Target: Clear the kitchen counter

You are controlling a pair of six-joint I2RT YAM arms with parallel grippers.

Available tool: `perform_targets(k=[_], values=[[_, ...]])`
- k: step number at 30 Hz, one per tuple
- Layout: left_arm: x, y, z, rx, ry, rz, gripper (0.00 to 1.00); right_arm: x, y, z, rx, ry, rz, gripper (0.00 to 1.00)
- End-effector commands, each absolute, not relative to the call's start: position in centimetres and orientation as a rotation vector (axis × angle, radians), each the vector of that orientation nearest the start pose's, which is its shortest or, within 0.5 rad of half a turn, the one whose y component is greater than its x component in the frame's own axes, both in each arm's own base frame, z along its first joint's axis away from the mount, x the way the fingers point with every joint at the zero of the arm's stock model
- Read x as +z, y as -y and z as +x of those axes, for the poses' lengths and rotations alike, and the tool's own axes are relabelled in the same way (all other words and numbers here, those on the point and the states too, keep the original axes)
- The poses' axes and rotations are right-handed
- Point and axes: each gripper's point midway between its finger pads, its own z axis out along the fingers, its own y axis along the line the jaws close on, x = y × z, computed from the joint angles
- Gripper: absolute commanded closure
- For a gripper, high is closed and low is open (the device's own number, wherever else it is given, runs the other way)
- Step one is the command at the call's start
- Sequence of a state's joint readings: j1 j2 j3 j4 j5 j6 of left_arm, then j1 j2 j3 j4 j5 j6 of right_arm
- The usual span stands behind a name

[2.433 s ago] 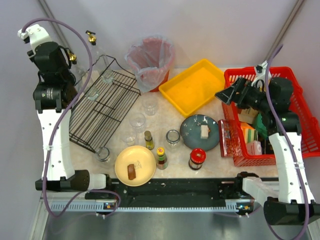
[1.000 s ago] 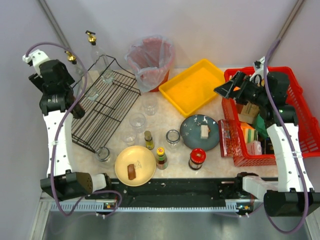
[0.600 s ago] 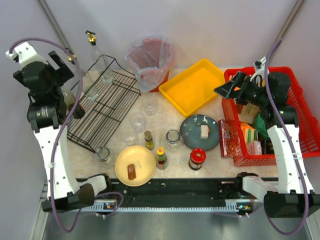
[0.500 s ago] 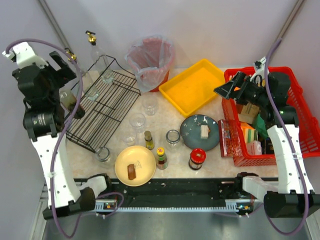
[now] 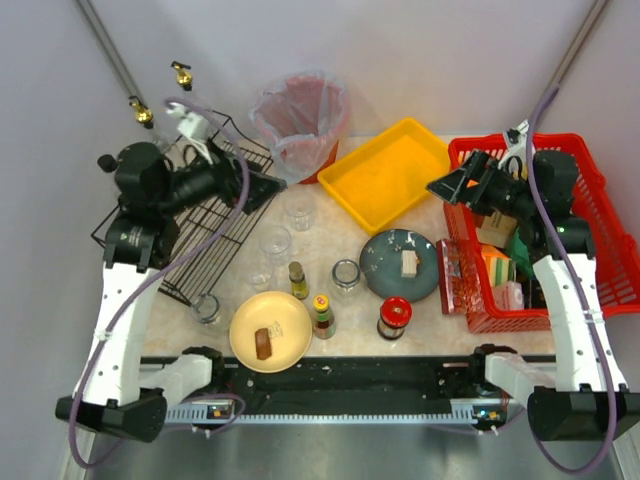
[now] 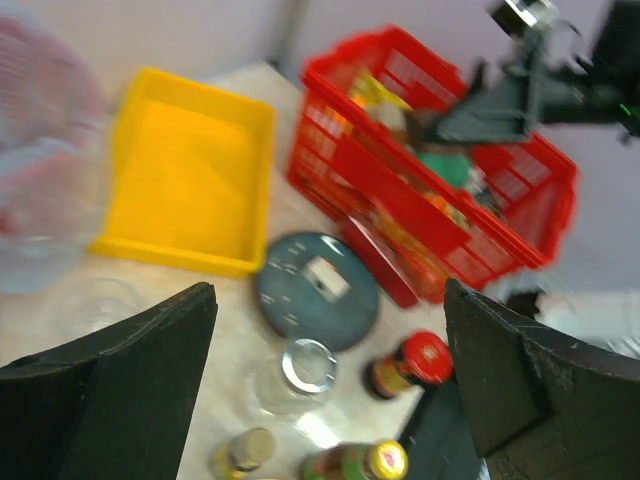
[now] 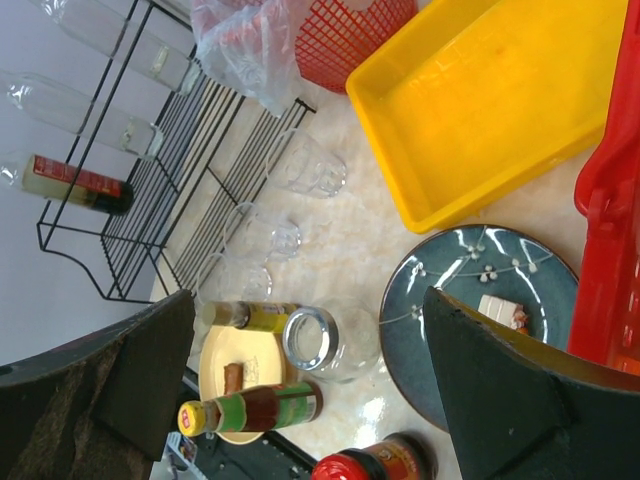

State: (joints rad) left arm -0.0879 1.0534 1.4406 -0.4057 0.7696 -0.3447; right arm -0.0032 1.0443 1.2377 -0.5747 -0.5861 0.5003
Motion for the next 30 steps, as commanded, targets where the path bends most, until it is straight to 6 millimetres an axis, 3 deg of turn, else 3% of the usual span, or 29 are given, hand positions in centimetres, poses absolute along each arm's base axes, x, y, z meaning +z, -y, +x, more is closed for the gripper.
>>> perform_targets(k=[1,3,10,18,26,30], values=[[44.3,20.7,22.1,-1.101,-1.515,0.723,0.02,34.2,-11.3,29.1,0.9,-1.949,0.074,0.06],[41.9,21.6,21.6,-1.12,-1.557,0.739,0.02,34.1,-11.3,29.0,0.899,-1.95,0.076,0.06],[36.4,22.9,19.9,-1.131,-1.707,0.734,0.02,33.6,-11.4,28.9,0.909,-1.962,0.082,0.06],[29.6,21.8,19.4,-0.953,-1.995,0.663,0.03,33.3,-11.5,29.1,0.924,-1.97,0.077,0.06],[27.7,25.2,14.2,-1.091,-1.891,0.942,0.05,33.2,-12.2,29.1,0.97,-1.98,0.051,0.06],[25.8,25.5,14.4,-1.039,-1.903,0.944,0.05,32.9,-12.1,29.2,0.967,-1.985,0.06,0.06]])
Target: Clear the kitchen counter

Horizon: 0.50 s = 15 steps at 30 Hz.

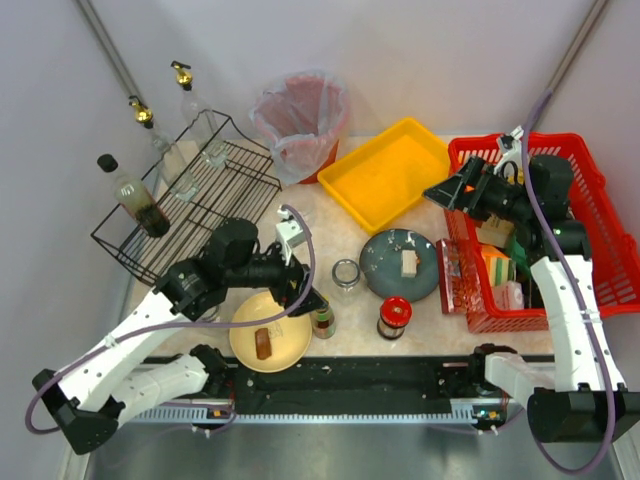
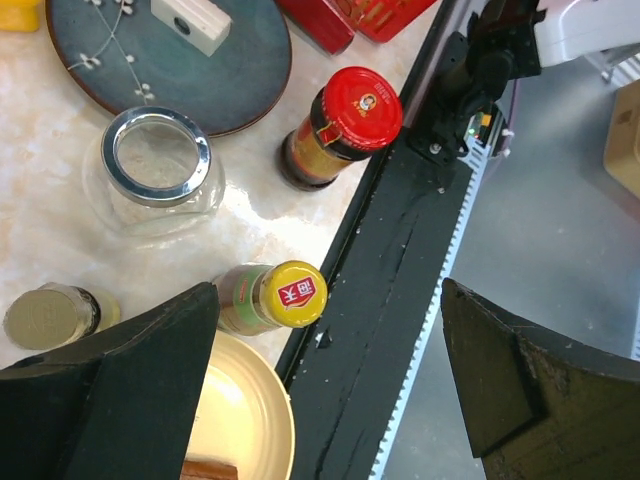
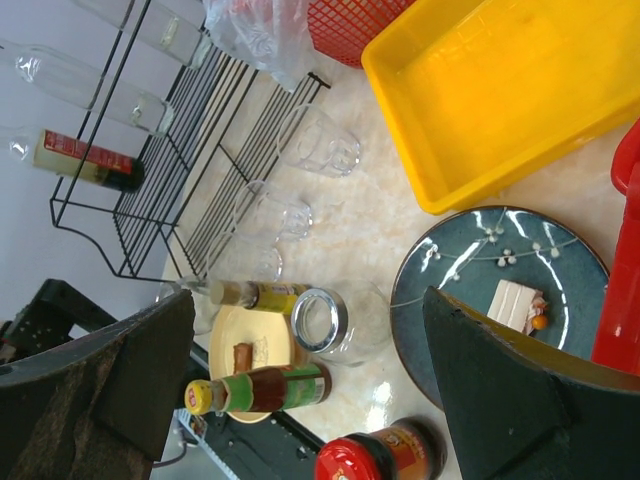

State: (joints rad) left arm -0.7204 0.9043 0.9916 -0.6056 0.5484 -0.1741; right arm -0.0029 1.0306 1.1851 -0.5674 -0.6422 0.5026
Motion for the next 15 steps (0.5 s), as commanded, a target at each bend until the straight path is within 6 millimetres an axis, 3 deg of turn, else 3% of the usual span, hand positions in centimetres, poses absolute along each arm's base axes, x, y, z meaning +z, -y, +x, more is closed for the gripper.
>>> perform_targets(k=[1,8,15], values=[[25.2,25.6,14.4,-1.029,-1.914,0.945,0.05,32.9,-12.2,29.1,0.97,-1.985,0.062,0.06],[21.2,27.0,14.4,-0.958,-1.976,0.965,0.12,32.5,-12.4,29.0,0.987,-1.994,0.053,0.06],[19.4,27.6,14.4,-0.888,-1.976,0.995,0.22,32.4,-12.4,29.1,0.986,-1.994,0.059,0.06]])
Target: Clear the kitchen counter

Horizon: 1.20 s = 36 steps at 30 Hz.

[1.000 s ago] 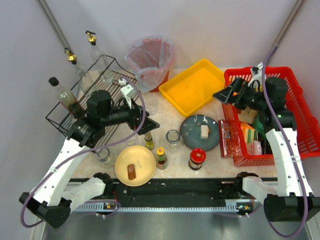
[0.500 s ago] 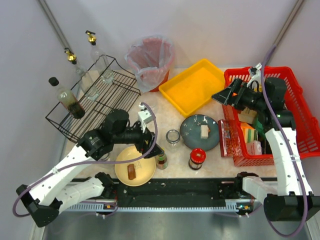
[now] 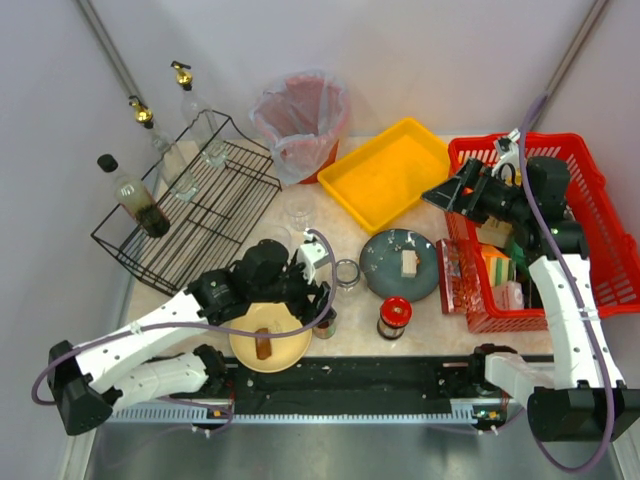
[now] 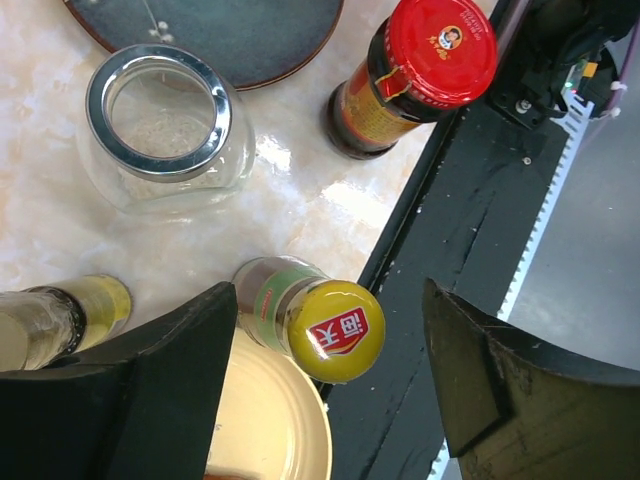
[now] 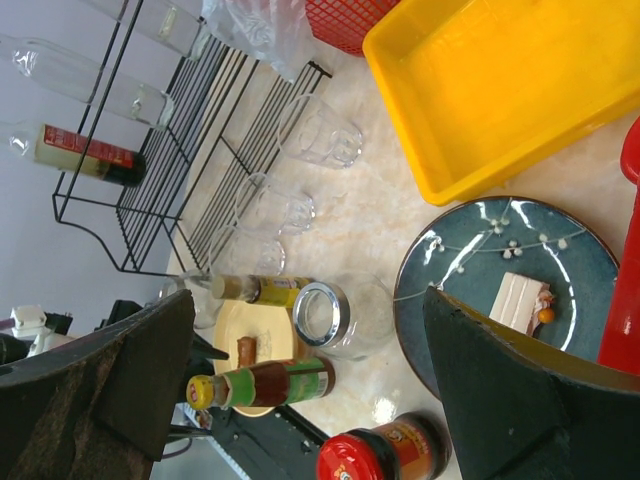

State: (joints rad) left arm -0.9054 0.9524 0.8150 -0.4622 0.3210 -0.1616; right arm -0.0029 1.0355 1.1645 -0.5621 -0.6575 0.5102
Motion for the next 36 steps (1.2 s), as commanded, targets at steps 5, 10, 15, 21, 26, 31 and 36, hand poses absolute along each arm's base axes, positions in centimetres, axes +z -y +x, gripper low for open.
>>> perform_targets(k=[5,10,15,21,26,31,36], values=[[18.0,27.5,14.1,-0.866,-2.026,1.027,0.3,32.2,-12.3,29.1,0.978,-1.997,0.061,0.06],[17.4,27.3,13.7,-0.855,-2.04,1.047,0.34,31.8,-12.2,29.2,0.975,-2.006,0.066,0.06],[17.1,26.9,14.2,-0.804,-2.045,1.027,0.48,31.7,-12.2,29.1,0.976,-2.008,0.067,0.06],[18.7,27.0,14.8,-0.794,-2.001,0.998,0.89,31.8,-12.2,29.0,0.969,-2.001,0.065,0.06],[21.3,27.3,14.2,-0.844,-1.945,1.026,1.0,31.9,-12.2,29.0,0.969,-2.0,0.065,0.06],[26.1,27.1,14.4,-0.857,-1.854,0.989,1.0,32.0,-12.1,29.1,0.967,-1.997,0.064,0.06],[31.5,26.2,14.8,-0.834,-1.768,0.936,1.0,32.1,-12.2,29.1,0.968,-1.996,0.062,0.06]])
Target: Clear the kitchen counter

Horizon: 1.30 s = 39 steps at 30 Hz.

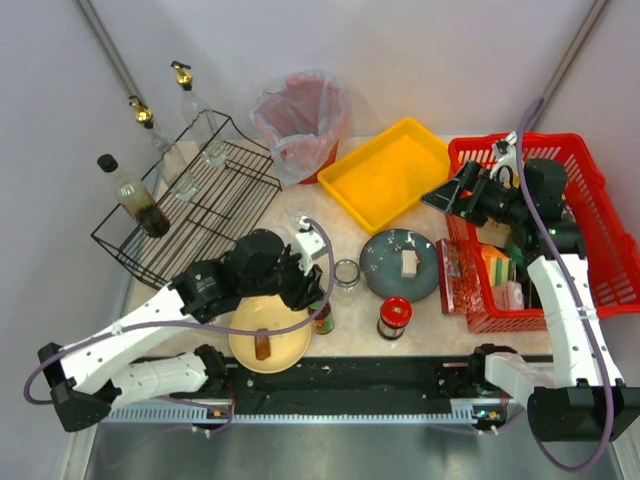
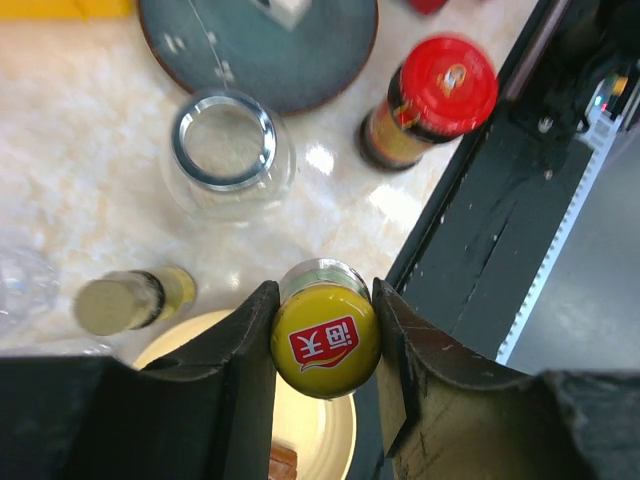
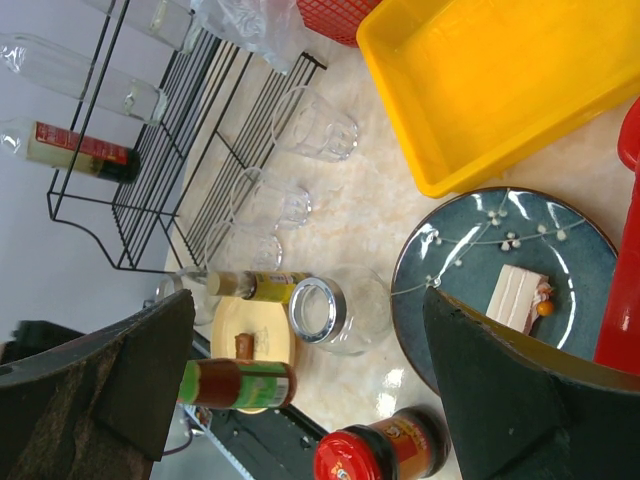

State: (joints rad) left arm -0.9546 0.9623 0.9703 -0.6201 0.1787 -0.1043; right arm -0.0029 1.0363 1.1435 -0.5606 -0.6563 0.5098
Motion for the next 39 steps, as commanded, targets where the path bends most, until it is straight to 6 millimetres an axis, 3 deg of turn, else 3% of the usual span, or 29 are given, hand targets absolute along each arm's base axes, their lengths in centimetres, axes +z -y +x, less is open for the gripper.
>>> perform_targets(k=[1,6,12,20,24,29,35,39], values=[[32.4,26.0,15.1,-0.818,-1.755,0.914,1.0,32.1,-12.2,29.2,0.967,-1.995,0.061,0.06],[36.2,23.1,18.2,-0.63,-1.748,0.709,1.0,32.3,-12.2,29.2,0.967,-1.993,0.059,0.06],[40.4,20.5,20.4,-0.492,-1.718,0.544,1.0,32.3,-12.3,29.2,0.977,-1.996,0.058,0.06],[43.4,14.4,25.5,-0.199,-1.701,0.159,1.0,32.6,-12.3,29.1,0.982,-1.989,0.054,0.06],[43.6,10.0,28.0,-0.149,-1.707,-0.057,1.0,32.5,-12.3,29.1,0.982,-1.991,0.055,0.06],[43.5,4.2,29.4,-0.018,-1.692,-0.267,1.0,32.6,-12.3,29.2,0.975,-1.988,0.05,0.06],[42.5,-2.1,28.8,0.18,-1.677,-0.463,1.0,32.5,-12.2,29.2,0.967,-1.99,0.055,0.06],[41.5,-5.2,28.1,0.263,-1.637,-0.554,1.0,32.5,-12.1,29.2,0.958,-1.985,0.047,0.06]])
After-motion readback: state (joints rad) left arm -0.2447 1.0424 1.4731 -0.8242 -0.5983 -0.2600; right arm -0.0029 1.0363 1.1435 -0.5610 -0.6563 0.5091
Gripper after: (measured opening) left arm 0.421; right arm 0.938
